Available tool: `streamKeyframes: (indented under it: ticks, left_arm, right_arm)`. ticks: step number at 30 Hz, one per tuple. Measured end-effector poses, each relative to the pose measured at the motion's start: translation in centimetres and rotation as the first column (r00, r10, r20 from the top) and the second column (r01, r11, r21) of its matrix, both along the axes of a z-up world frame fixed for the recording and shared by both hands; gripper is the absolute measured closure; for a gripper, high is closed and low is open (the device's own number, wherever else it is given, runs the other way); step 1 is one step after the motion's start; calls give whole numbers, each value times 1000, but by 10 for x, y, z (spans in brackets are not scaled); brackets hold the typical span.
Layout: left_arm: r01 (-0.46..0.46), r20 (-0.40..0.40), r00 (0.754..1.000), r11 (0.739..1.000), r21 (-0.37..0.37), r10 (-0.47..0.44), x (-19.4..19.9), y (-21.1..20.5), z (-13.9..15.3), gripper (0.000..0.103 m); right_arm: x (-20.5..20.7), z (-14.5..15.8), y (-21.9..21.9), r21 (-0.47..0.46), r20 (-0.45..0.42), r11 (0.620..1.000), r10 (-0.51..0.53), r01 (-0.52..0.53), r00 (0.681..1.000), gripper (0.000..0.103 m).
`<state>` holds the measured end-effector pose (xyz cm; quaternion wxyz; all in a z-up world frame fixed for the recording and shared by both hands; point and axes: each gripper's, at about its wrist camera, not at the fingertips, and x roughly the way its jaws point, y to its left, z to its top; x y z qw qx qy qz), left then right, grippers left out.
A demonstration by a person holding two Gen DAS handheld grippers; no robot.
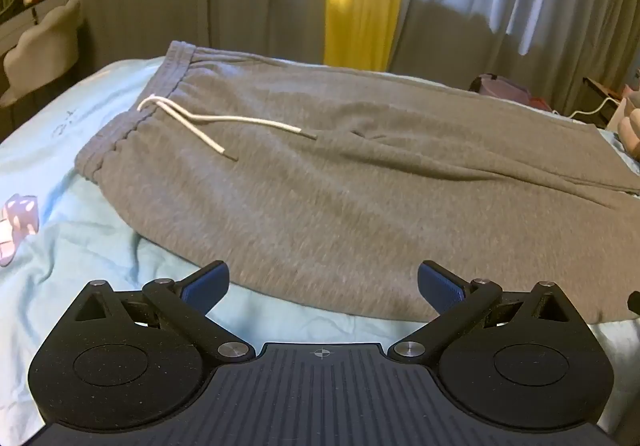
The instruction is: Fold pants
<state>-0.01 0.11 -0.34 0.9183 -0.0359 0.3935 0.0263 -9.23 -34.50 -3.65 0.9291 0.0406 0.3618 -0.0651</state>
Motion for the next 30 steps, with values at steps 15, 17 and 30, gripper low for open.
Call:
streamKeyframes:
  ticks: [15,17,30]
  left_arm:
    - [-12,-16,1000,1000,-24,11,0,4,-3,0]
    - [-13,-19,1000,1000,-25,13,0,4,-3,0]
    - [-21,-33,999,999,-42,20,1,7,-4,0]
  right_arm:
    - [1,1,-1,0,0,1000,-2,2,1000,4]
    - [1,1,-1,0,0,1000,-2,2,1000,4]
    - [1,1,0,2,1,1000,-4,4,1000,4]
